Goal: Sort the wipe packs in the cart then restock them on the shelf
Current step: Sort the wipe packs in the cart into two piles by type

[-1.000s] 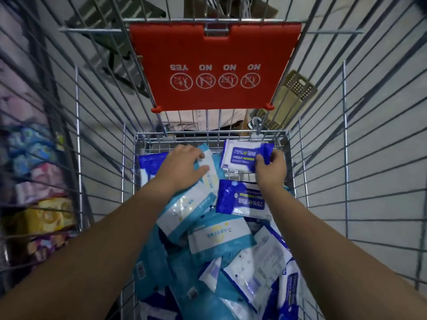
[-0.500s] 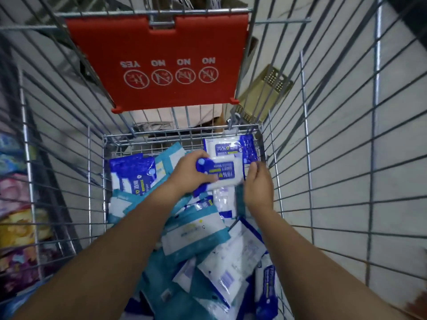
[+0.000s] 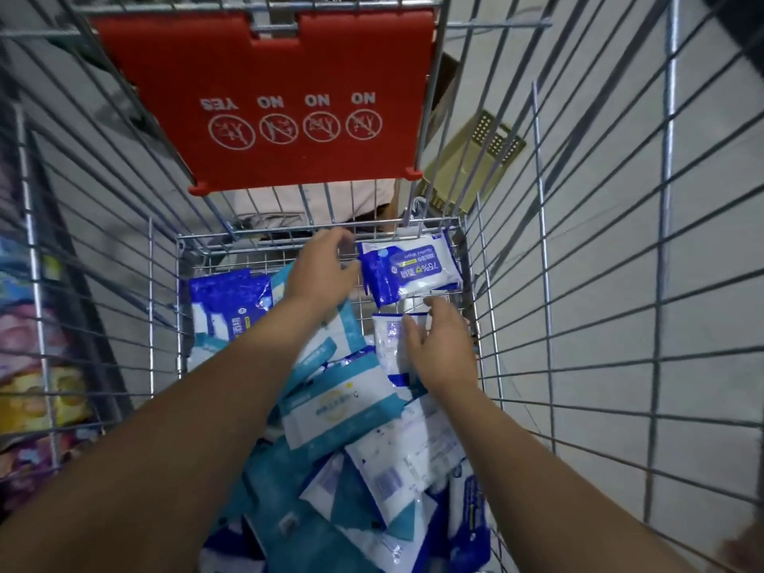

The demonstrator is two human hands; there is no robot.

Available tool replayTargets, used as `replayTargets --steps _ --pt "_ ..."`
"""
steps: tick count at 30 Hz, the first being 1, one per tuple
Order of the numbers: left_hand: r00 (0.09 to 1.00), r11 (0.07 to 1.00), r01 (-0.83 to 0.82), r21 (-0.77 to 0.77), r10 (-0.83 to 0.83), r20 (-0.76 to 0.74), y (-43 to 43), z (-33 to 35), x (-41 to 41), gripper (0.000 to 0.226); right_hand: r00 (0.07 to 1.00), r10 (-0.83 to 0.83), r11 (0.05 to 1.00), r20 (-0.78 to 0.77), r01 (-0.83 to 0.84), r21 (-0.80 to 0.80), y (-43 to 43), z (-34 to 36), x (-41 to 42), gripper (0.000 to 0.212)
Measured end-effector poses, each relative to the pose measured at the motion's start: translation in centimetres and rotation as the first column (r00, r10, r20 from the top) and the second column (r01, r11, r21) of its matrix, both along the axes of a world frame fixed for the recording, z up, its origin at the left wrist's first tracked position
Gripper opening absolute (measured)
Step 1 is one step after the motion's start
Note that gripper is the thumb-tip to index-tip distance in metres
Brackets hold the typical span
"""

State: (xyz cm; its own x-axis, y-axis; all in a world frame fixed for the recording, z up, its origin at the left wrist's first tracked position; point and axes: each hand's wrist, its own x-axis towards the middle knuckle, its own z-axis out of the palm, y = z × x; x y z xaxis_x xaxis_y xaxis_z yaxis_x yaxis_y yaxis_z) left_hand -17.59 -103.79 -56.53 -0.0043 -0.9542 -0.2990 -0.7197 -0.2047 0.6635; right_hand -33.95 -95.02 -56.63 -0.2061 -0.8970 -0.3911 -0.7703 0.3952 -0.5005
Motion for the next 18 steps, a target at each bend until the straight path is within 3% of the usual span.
replayTargets --steps 3,6,10,11,14,18 --pt "0.992 1.000 -0.022 0.000 0.022 0.120 1.6 0.0 4.1 0.028 0.997 0.031 0.996 0.067 -0.036 0.076 -1.2 0.0 1.2 0.055" --pt "0.972 0.996 0.084 0.028 -0.088 0.217 2.7 0.4 6.4 0.027 0.998 -0.021 0.986 0.066 0.009 0.166 -2.5 0.1 1.6 0.056" --pt "0.968 0.982 0.189 -0.031 -0.181 0.173 3.8 1.6 4.9 0.023 0.930 0.321 0.921 -0.181 -0.262 0.288 -3.5 0.6 1.5 0.046" --pt "0.971 0.980 0.193 -0.049 -0.183 0.150 3.9 1.9 4.0 0.024 0.940 0.304 0.926 -0.156 -0.253 0.279 -3.6 0.5 1.4 0.044" --pt "0.964 0.970 0.241 -0.041 -0.234 0.127 2.8 1.6 0.7 0.038 0.994 0.012 0.981 0.108 -0.033 0.191 -3.4 0.2 0.9 0.033" --pt "0.928 0.955 0.277 0.107 -0.295 0.228 0.9 0.3 -3.7 0.077 0.959 -0.018 0.973 0.284 -0.048 0.224 -2.6 0.6 -0.1 0.013"
